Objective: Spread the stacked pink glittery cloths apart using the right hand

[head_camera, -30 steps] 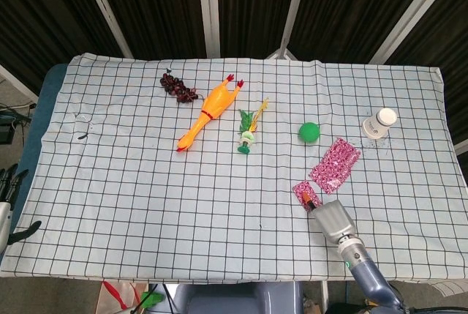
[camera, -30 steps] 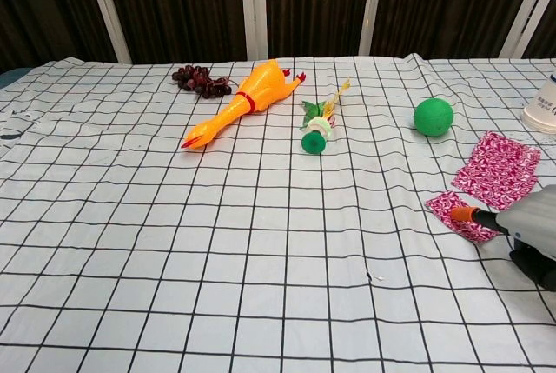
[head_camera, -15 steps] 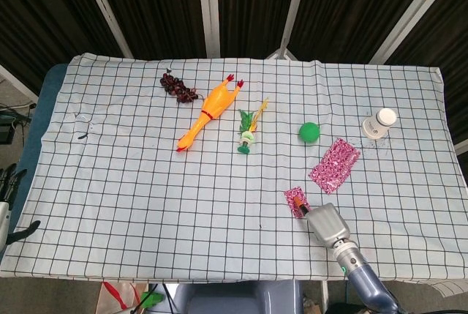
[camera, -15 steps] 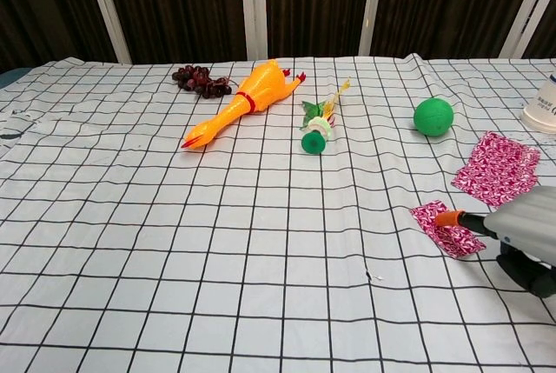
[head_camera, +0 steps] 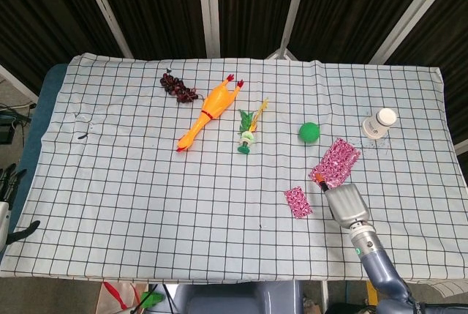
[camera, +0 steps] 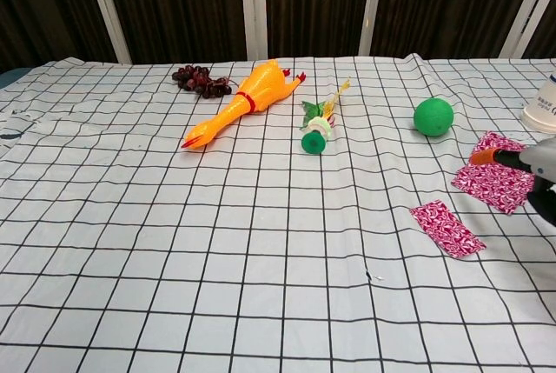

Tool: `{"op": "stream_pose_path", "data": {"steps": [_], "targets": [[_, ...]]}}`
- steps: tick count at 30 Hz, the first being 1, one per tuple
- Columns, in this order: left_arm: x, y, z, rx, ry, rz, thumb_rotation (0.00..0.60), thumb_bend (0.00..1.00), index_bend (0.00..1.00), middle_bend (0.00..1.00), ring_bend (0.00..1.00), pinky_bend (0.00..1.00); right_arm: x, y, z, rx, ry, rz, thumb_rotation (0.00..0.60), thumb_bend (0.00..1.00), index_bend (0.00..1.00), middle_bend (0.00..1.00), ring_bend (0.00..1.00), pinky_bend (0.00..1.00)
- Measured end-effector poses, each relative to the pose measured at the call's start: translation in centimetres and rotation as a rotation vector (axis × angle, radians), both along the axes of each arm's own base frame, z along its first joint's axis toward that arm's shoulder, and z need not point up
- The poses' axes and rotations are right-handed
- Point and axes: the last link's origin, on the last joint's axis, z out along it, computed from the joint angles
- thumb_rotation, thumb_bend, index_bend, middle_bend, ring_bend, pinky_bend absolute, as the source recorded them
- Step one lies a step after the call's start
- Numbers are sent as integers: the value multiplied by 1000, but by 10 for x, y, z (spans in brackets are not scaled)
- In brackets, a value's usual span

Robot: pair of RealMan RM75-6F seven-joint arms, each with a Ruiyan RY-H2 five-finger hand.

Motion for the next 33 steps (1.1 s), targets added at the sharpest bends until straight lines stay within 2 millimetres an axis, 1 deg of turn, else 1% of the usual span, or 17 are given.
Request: {"op": "stream_pose_path", "data": {"steps": [3,8,18,33], "targets": [[0,0,0,1,2,-1,600,197,104,5,29,169,-6,-2,3,-1,4,-25,600,731,100,816,848,693],[0,0,-1,0,2,3,600,197,104,5,29,169,-13,-3,2,18,16,-42,600,732,100,816,848,693],[-1,-1,4,21,-8,5,600,197,104,5,29,169,-23,-3,-10,47,26,-62,600,732,106,816,848,693],[-1,0,3,21,-4,6,600,197,104,5,29,169,-27,-7,-19,54,26,-80,600,737,111,816,848,692]]}}
